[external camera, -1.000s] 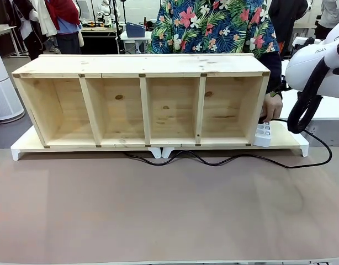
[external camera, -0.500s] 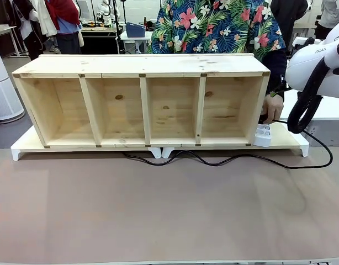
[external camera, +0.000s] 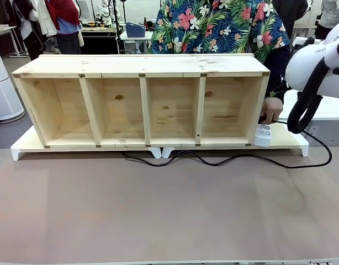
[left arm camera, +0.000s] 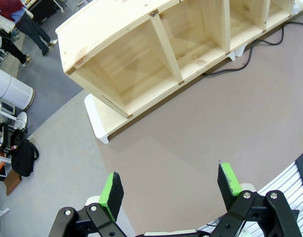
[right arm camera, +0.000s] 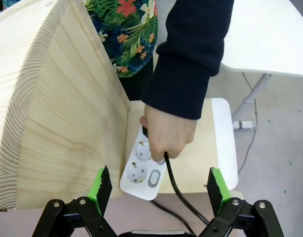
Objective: Perform cable management.
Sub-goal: Release the Power Cable when the human grasps it.
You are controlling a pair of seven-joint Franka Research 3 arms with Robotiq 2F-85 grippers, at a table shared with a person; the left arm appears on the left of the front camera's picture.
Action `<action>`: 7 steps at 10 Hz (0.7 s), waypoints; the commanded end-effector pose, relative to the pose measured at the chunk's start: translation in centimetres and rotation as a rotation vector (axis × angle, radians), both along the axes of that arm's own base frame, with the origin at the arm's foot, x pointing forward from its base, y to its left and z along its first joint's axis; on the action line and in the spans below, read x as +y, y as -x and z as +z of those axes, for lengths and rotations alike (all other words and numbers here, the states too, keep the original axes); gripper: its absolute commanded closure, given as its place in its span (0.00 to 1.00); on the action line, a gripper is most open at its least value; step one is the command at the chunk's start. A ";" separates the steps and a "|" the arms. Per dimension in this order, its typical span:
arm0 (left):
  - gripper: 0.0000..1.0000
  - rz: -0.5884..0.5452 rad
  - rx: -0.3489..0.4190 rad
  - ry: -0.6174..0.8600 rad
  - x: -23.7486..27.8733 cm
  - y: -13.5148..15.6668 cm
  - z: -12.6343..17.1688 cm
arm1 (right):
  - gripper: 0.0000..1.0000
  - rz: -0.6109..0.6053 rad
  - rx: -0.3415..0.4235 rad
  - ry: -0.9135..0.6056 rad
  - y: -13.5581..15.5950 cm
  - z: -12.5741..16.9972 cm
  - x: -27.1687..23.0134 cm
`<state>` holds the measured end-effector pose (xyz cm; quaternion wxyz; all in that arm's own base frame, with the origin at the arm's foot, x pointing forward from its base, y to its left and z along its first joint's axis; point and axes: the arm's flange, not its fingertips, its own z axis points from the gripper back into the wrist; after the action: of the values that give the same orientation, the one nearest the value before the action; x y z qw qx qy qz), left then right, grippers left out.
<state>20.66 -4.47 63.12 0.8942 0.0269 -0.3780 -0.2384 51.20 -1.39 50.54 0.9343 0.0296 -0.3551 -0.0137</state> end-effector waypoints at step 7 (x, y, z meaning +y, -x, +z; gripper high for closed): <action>0.00 0.004 0.000 0.007 0.1 0.0 0.0 | 0.00 -0.001 0.000 0.000 0.0 0.0 -0.1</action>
<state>20.66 -4.47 63.12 0.8942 0.0269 -0.3780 -0.2384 51.20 -1.39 50.54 0.9343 0.0296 -0.3551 -0.0137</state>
